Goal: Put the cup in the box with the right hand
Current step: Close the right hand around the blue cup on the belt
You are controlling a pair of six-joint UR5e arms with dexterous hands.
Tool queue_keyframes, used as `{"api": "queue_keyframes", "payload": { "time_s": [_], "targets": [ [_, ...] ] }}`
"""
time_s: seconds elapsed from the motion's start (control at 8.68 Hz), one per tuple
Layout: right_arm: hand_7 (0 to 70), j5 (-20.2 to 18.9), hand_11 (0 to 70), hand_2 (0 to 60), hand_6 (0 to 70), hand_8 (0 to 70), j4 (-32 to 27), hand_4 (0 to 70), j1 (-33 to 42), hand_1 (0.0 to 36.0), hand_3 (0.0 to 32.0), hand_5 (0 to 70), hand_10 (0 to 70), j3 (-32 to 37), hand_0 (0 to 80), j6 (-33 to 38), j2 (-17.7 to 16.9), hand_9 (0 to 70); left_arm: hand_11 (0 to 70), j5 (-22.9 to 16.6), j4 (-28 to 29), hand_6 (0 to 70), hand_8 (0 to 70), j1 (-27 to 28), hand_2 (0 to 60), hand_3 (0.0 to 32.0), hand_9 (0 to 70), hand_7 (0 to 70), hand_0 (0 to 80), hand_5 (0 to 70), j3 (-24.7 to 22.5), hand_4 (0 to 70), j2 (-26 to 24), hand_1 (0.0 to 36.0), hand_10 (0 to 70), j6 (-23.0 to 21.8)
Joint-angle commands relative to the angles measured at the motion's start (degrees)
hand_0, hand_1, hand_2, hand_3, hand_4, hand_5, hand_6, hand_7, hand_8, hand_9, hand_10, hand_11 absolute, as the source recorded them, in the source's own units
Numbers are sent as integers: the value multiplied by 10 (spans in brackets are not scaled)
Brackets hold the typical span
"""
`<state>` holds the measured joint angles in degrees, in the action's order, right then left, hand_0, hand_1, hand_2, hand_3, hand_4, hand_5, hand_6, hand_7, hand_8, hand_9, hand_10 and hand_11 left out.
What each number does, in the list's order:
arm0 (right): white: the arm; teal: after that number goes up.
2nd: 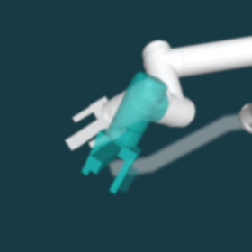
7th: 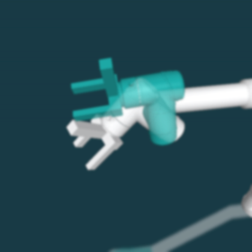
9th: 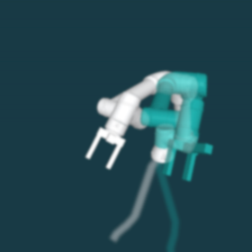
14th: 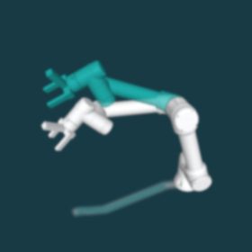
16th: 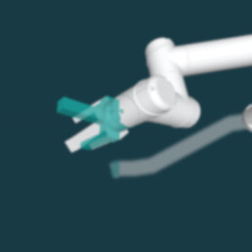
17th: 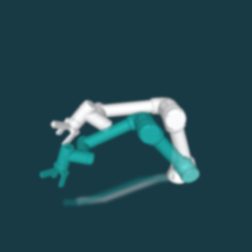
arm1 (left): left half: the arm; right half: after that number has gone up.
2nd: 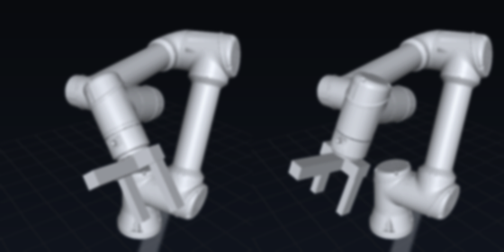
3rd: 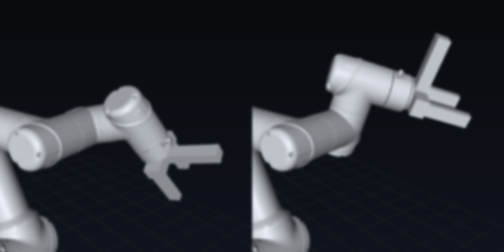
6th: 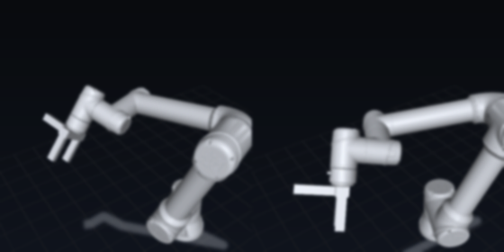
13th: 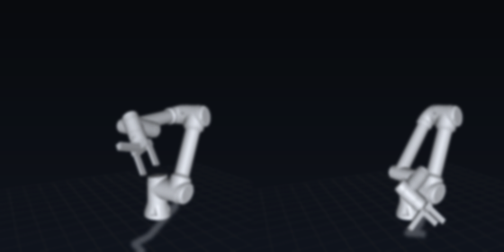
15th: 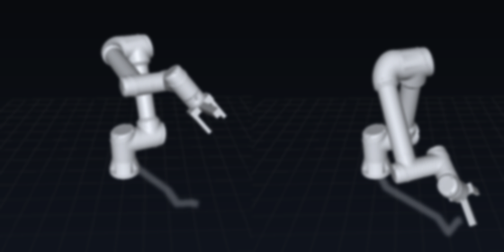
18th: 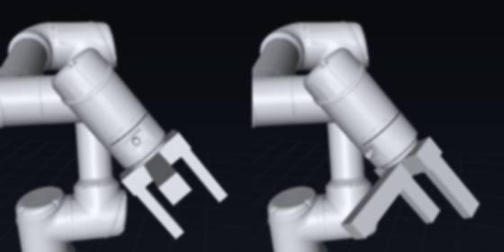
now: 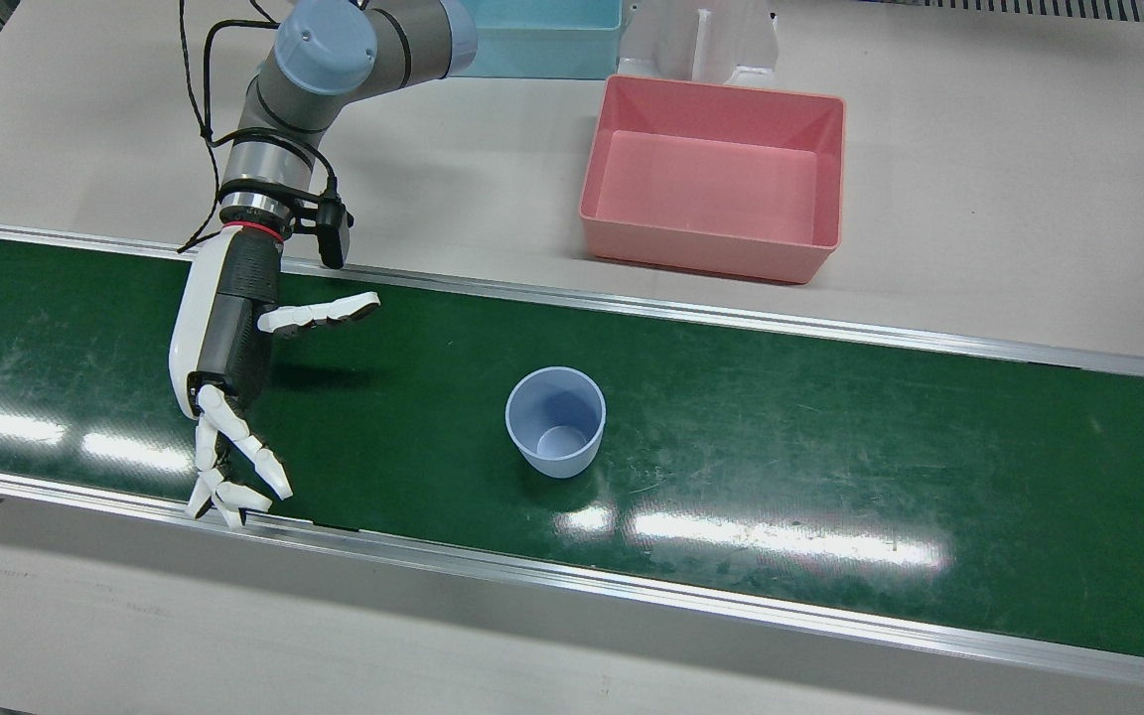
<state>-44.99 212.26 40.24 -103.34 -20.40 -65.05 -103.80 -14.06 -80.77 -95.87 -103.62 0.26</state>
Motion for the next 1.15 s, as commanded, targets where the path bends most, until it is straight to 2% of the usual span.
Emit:
{"api": "queue_keyframes", "payload": {
  "time_s": [0.0, 0.46, 1.04],
  "targets": [
    [403, 0, 15, 0, 86, 80, 0, 206, -2, 0, 0, 23, 6, 2, 456, -6, -1, 181, 0, 0, 0, 0, 0, 0, 0, 0, 0, 0, 0, 0, 1, 0, 0, 0, 0, 0],
    [377, 0, 16, 0, 81, 80, 0, 183, -7, 0, 0, 24, 7, 13, 455, -12, 0, 176, 0, 0, 0, 0, 0, 0, 0, 0, 0, 0, 0, 0, 1, 0, 0, 0, 0, 0],
    [379, 0, 13, 0, 81, 80, 0, 188, -8, 0, 0, 23, 5, 12, 457, -12, 0, 176, 0, 0, 0, 0, 0, 0, 0, 0, 0, 0, 0, 0, 0, 0, 0, 0, 0, 0]
  ]
}}
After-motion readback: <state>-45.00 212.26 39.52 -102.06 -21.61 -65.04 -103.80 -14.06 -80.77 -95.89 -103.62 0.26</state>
